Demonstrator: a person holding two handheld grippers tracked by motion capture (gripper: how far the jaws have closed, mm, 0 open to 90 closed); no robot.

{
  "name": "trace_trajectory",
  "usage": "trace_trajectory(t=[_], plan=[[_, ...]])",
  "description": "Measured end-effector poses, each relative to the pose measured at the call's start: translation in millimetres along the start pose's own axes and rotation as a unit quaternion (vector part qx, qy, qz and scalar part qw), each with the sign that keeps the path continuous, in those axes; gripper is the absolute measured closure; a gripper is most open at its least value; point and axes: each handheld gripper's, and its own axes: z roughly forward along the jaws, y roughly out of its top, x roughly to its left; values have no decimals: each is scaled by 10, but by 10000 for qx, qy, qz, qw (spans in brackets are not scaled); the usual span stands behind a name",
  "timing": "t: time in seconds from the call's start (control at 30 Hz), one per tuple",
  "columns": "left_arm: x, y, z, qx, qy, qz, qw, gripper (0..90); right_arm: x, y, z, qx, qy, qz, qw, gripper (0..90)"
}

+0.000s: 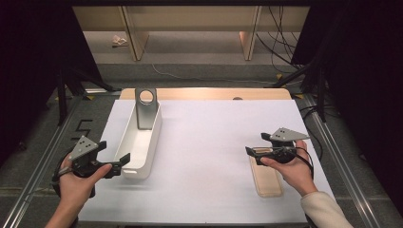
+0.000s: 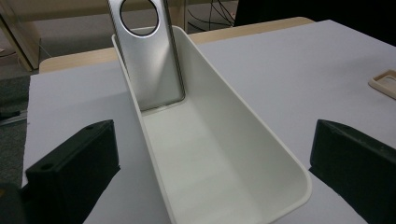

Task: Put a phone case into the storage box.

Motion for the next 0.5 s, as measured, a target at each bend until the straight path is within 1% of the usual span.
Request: trace_trajectory(t=[0.1,0.27,0.5], plan=[[8,-5,2,-5,-8,-59,10000,7,-2,-3,-21,23,9,-34,10000,187],[1,3,13,-5,-7,-40,10000,10,-12,2,-76,100,35,-143,9998,198],[10,-1,12,-17,-19,-61,10000,12,-54,7,-142,306,67,-257,9992,214]])
